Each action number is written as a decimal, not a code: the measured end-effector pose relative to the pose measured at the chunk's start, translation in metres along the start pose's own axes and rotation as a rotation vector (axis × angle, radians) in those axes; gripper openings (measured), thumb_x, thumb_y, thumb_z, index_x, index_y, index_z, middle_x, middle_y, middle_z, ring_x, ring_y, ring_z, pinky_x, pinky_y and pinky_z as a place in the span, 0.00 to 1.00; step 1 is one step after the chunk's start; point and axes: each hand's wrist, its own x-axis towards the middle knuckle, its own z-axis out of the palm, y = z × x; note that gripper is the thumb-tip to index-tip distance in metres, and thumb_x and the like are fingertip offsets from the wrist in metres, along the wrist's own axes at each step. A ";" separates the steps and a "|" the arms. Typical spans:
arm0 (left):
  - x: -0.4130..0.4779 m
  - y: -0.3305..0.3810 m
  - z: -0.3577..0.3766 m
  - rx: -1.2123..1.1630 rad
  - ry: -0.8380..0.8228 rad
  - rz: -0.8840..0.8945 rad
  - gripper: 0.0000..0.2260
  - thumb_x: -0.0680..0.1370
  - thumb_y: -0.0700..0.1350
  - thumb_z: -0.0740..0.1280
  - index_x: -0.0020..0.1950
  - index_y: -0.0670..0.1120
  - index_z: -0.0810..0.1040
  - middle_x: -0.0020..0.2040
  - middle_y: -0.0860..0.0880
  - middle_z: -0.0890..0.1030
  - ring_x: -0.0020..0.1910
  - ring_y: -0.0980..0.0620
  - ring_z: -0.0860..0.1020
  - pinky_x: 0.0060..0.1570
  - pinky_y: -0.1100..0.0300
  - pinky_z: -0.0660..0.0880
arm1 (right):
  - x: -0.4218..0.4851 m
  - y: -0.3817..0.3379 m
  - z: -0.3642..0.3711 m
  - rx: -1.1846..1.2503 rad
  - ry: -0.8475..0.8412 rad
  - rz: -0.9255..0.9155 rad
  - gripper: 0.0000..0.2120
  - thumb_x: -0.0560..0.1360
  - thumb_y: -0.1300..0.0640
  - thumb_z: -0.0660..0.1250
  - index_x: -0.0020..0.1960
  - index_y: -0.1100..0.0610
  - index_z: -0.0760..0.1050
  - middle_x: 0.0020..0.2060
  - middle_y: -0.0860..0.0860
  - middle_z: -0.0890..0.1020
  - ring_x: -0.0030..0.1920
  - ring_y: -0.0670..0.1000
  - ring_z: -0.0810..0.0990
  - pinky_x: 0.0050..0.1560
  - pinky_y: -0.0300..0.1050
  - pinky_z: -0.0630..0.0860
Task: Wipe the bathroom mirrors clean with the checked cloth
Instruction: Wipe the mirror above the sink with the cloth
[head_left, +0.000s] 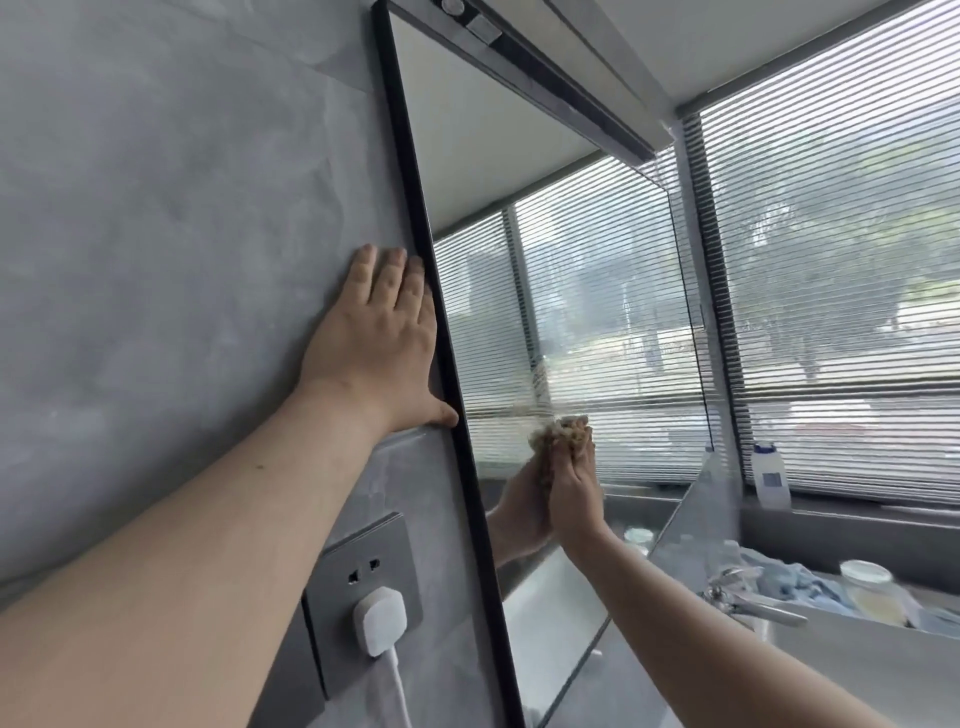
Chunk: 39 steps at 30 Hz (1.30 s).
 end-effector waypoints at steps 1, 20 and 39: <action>0.001 0.000 0.000 0.008 0.001 -0.002 0.61 0.65 0.83 0.49 0.80 0.36 0.46 0.81 0.36 0.48 0.80 0.37 0.46 0.76 0.37 0.43 | -0.010 -0.007 -0.001 -0.002 0.003 0.005 0.36 0.77 0.32 0.48 0.79 0.50 0.60 0.78 0.49 0.63 0.77 0.49 0.59 0.78 0.55 0.54; -0.020 0.026 0.008 -0.063 0.018 -0.060 0.58 0.66 0.80 0.54 0.80 0.38 0.47 0.81 0.39 0.49 0.80 0.39 0.46 0.77 0.38 0.41 | -0.140 0.065 -0.017 -0.070 -0.190 0.089 0.30 0.77 0.38 0.47 0.76 0.41 0.43 0.80 0.41 0.44 0.78 0.39 0.42 0.78 0.45 0.40; -0.022 0.027 0.008 -0.112 0.063 -0.068 0.59 0.63 0.81 0.57 0.80 0.39 0.54 0.81 0.40 0.55 0.80 0.41 0.51 0.77 0.40 0.44 | -0.195 0.048 -0.003 -0.216 -0.247 -0.059 0.31 0.73 0.31 0.39 0.72 0.37 0.33 0.75 0.32 0.37 0.73 0.31 0.32 0.78 0.45 0.37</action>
